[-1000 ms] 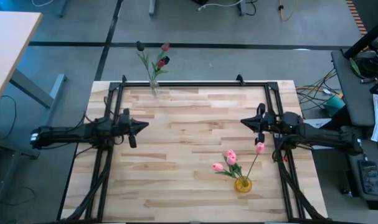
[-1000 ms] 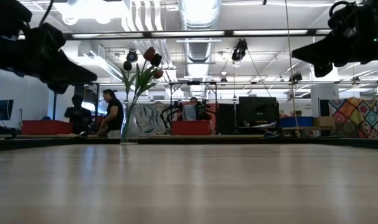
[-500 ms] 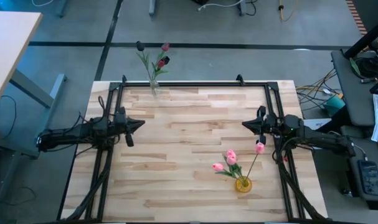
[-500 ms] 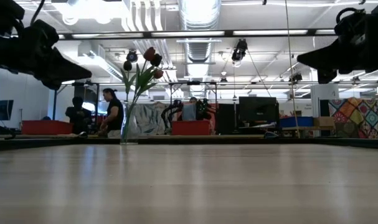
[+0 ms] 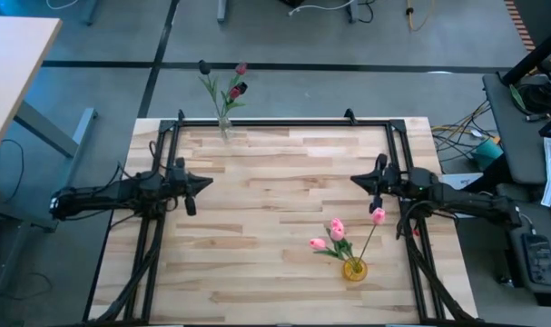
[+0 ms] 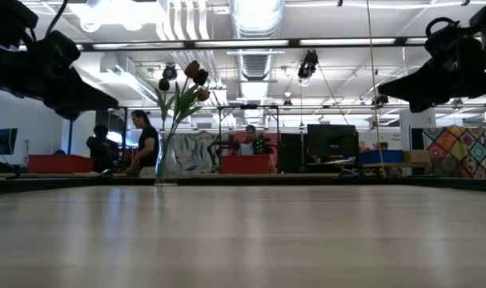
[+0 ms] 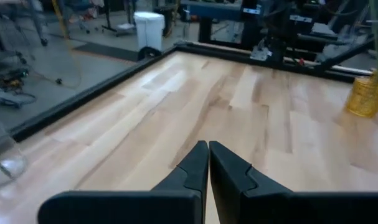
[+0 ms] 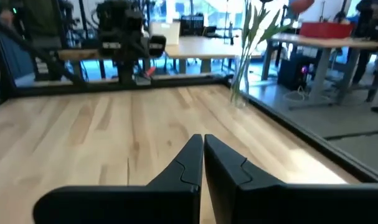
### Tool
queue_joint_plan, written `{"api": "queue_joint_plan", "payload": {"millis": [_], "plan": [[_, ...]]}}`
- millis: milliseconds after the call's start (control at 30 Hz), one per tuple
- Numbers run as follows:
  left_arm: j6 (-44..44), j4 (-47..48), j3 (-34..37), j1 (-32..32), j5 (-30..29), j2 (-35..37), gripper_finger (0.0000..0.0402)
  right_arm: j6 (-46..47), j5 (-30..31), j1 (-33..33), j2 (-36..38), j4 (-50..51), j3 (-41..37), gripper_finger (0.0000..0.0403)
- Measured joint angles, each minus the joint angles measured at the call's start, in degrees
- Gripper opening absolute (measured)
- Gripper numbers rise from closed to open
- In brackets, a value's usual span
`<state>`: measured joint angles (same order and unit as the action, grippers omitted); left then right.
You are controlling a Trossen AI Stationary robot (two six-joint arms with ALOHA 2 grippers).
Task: Sort flowers into vase by color
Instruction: Return to Home Position
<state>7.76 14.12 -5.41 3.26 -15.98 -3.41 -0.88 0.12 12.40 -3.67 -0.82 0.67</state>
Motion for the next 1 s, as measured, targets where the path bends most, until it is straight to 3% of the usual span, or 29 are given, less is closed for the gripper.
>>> {"api": "queue_joint_plan", "payload": {"millis": [433,1000], "plan": [[0.25,-0.10,-0.28,-0.06,0.52,-4.25,0.0000,-0.20,-0.04,0.00,-5.35,0.13,0.00,0.0009],[0.27,-0.45,-0.39,-0.06,0.52,-7.32,0.0000,-0.20,-0.04,0.00,-5.89,0.07,-0.04,0.0009]]}}
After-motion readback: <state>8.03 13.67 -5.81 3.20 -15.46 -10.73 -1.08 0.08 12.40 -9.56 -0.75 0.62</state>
